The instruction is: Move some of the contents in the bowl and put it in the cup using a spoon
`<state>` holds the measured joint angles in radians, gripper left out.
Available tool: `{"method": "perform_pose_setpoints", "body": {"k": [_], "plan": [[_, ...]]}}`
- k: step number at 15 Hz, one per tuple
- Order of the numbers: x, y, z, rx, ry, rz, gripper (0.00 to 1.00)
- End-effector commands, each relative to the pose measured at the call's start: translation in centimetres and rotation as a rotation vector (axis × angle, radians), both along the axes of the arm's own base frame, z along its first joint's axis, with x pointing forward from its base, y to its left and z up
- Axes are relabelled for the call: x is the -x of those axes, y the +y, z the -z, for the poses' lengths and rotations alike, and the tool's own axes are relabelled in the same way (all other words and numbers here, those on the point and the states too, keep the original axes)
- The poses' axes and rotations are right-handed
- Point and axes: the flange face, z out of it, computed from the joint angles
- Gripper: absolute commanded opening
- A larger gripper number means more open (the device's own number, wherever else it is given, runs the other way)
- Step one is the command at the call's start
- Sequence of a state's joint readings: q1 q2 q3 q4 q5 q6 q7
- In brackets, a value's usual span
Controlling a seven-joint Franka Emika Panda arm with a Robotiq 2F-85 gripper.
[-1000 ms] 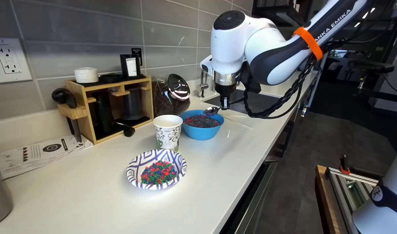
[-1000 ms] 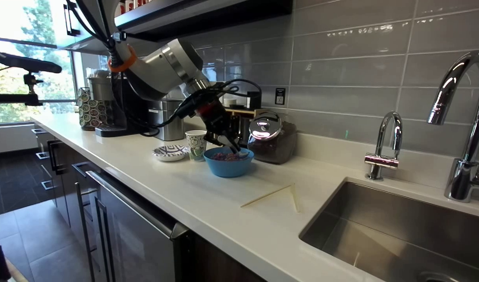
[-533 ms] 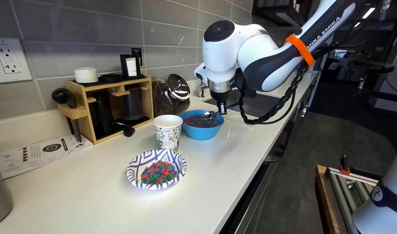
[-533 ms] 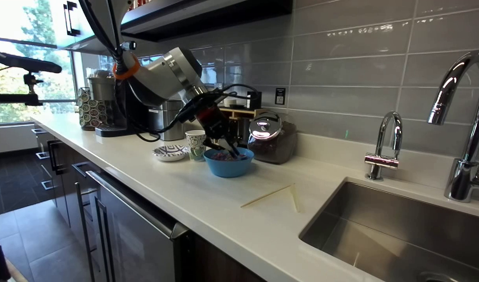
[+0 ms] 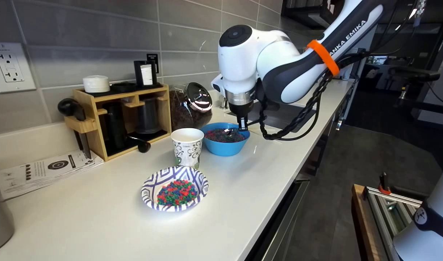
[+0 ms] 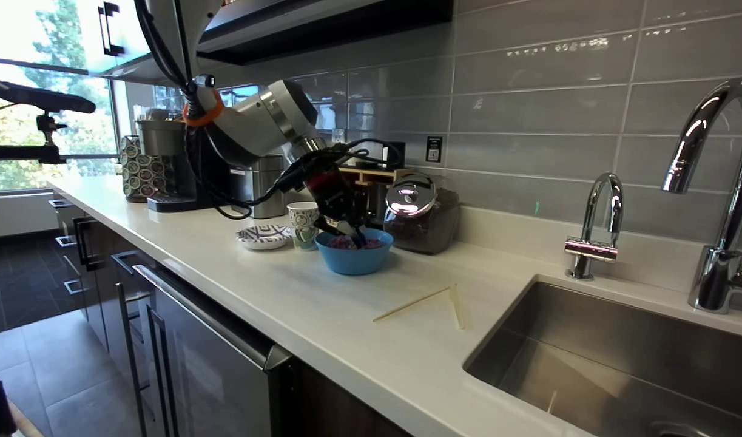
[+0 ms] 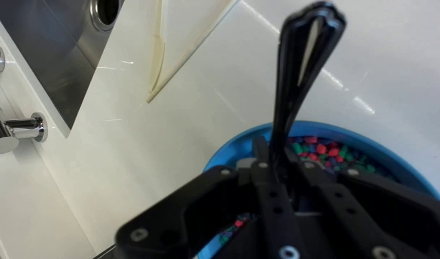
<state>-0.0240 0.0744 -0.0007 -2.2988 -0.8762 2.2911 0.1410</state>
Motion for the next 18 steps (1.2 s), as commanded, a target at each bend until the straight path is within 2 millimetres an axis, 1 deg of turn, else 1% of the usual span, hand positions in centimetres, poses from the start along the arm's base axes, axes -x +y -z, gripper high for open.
{"method": "perform_pose_setpoints", "body": {"k": [1,5,10,14,18], "plan": [[-0.4,-0.1,1.0,-0.131,0.049,0.010,0.02],[-0.5,-1.0,0.6,-0.253,0.050,0.046,0.02],[-0.4,-2.9,0.0,-0.400,0.037,0.081,0.02],[0.2,-4.3,-0.8,-0.544,0.012,0.077,0.02],[0.7,-5.5,-1.3,-0.638,-0.002,0.056,0.02]]}}
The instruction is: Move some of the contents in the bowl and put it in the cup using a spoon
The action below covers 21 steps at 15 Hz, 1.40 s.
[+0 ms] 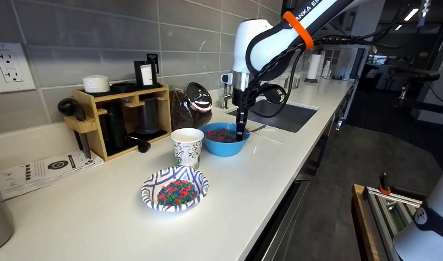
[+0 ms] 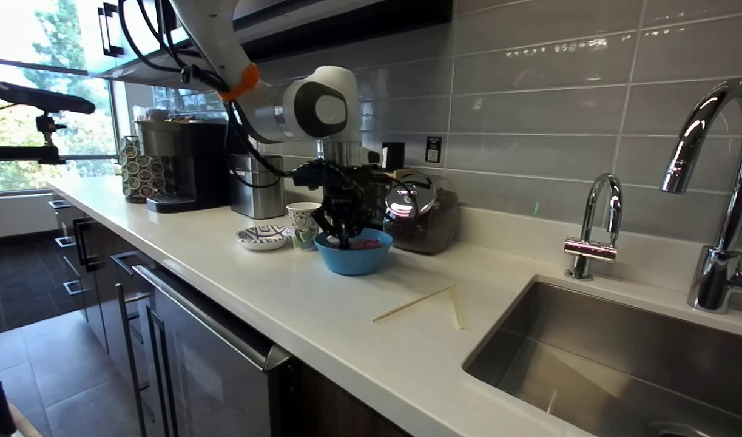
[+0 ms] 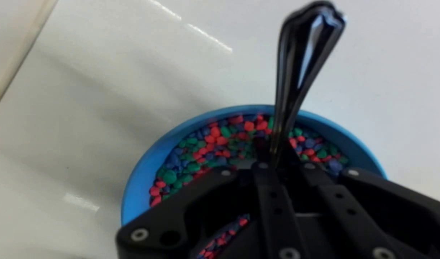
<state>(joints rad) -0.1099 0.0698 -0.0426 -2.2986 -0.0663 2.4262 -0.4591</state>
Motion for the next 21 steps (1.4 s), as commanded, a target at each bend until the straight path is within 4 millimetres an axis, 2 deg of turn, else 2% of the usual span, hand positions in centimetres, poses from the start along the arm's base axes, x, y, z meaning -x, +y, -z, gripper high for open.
{"method": "perform_pose_setpoints", "body": {"k": [1,6,13,21], "plan": [[1.2,-0.8,-0.5,-0.078,-0.038,-0.026,0.02],[2.0,-1.9,-0.7,-0.115,-0.078,-0.051,0.02],[3.0,-2.4,-1.1,-0.152,-0.135,-0.095,0.02],[4.2,-3.4,-2.6,-0.188,-0.181,-0.115,0.02]]}}
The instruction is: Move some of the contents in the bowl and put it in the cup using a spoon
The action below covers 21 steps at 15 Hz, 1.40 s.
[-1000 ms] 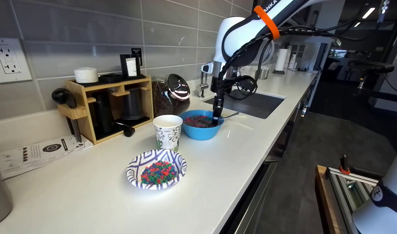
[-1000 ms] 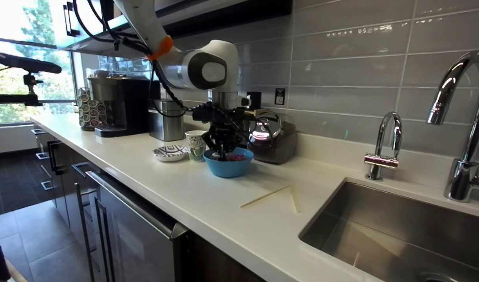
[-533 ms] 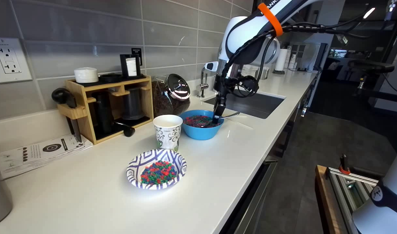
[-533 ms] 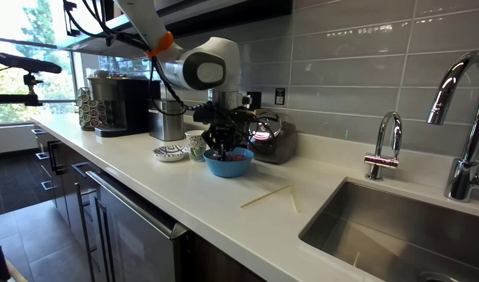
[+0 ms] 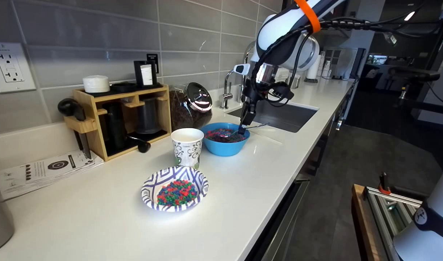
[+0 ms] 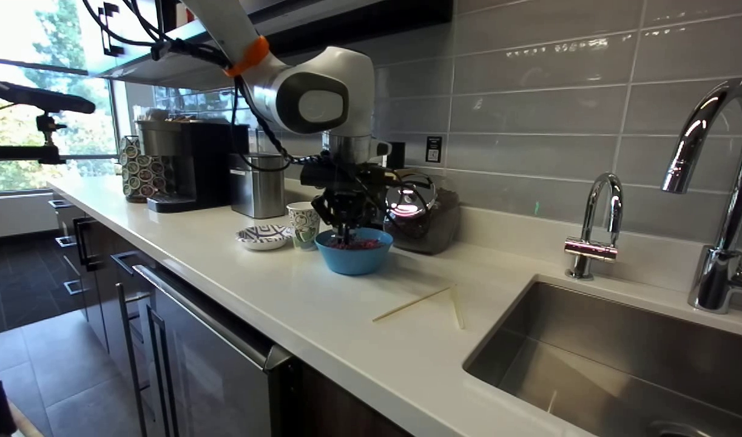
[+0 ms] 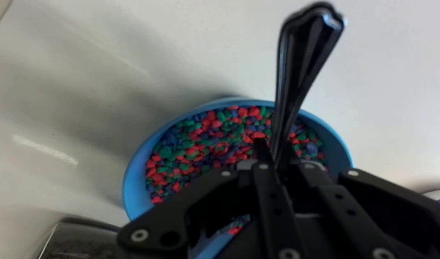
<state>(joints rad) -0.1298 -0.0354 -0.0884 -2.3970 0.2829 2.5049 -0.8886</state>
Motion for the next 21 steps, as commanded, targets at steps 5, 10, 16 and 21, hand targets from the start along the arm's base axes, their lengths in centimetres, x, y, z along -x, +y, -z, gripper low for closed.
{"method": "perform_pose_setpoints", "body": {"k": [5,10,16,21], "plan": [[2.0,-1.0,-1.5,-0.014,-0.041,0.014,0.02],[2.5,-0.8,-2.9,-0.001,-0.046,0.025,0.02],[2.8,0.6,-5.0,0.063,-0.021,0.081,0.02],[2.9,3.2,-6.8,0.103,0.005,0.075,0.02]]}}
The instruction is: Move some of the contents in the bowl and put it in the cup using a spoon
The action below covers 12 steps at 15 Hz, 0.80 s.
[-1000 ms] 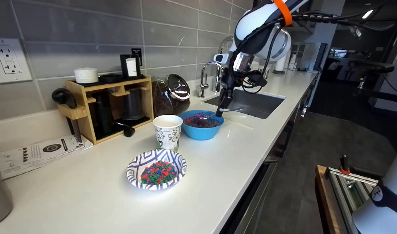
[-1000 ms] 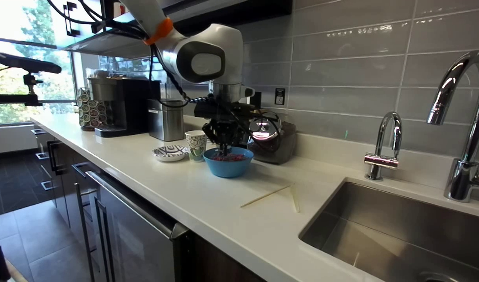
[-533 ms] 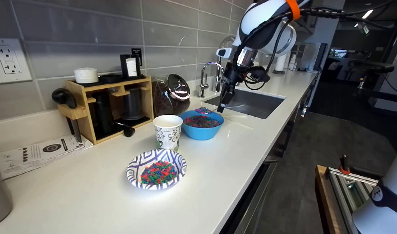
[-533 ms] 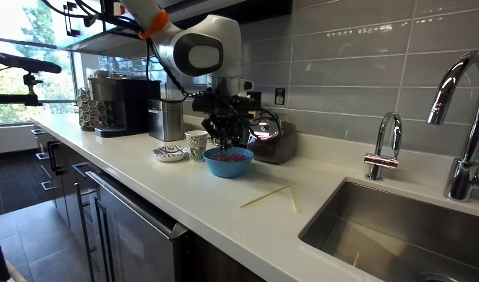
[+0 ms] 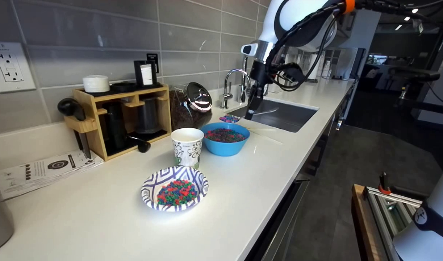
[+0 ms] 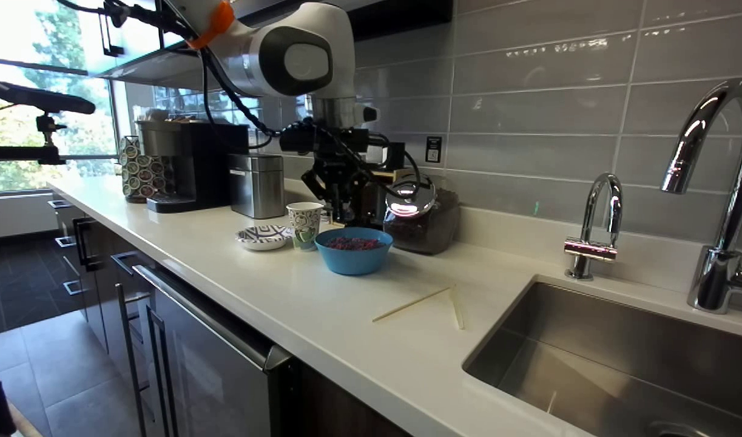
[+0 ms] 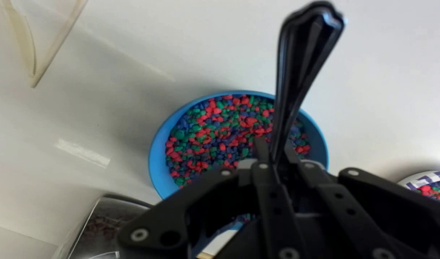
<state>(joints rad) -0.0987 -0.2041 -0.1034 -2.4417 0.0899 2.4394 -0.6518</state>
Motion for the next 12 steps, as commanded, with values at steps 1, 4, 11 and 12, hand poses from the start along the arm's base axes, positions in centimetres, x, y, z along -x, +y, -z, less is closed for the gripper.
{"method": "perform_pose_setpoints", "body": {"k": [1,4,11,12], "plan": [[0.7,2.4,-1.6,0.026,0.022,-0.004,0.02],[0.4,4.3,-2.6,0.038,0.027,-0.023,0.02],[-1.1,8.9,-5.2,0.073,0.028,-0.071,0.02],[-1.3,9.3,-5.5,0.080,0.032,-0.075,0.02]]}}
